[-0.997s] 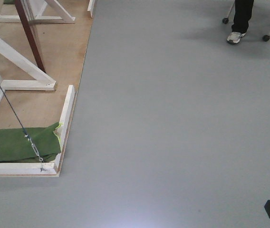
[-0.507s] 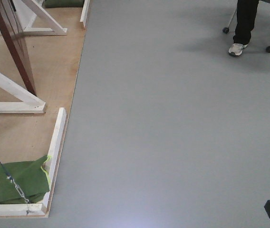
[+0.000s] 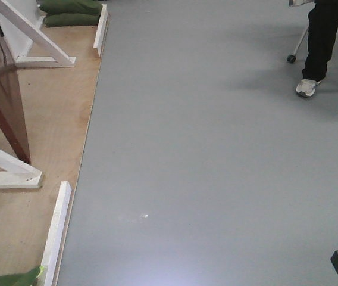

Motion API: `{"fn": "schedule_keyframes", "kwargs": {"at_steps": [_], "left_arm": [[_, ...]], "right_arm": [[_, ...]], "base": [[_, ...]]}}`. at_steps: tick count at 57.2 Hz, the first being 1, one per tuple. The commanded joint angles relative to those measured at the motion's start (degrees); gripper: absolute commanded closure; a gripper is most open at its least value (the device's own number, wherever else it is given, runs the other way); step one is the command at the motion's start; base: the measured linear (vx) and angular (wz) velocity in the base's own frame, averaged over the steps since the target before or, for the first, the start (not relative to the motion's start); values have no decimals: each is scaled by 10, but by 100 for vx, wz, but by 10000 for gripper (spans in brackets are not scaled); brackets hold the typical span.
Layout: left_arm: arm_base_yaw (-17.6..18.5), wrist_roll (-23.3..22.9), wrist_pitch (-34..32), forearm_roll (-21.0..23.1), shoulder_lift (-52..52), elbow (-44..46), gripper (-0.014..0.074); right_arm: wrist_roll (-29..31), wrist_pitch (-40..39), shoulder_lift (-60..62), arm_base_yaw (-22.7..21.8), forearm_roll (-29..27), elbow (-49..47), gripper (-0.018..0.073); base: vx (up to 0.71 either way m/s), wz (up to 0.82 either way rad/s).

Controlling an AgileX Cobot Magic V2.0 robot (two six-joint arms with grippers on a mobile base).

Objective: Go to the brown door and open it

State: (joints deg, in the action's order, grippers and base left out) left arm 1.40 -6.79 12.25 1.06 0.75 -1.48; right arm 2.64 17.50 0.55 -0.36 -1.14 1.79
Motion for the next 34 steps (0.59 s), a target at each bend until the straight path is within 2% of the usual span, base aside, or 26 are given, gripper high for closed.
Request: {"fn": "schedule_keyframes", "kwargs": {"at_steps": [1,34], "left_arm": [[1,-3,-45,0,7,13,600],[1,-3,-45,0,7,13,600]], "right_arm": [[3,-45,8,0,4,2,559],[3,-44,8,0,4,2,559]], "base": [[44,-4],[40,-1]]}}
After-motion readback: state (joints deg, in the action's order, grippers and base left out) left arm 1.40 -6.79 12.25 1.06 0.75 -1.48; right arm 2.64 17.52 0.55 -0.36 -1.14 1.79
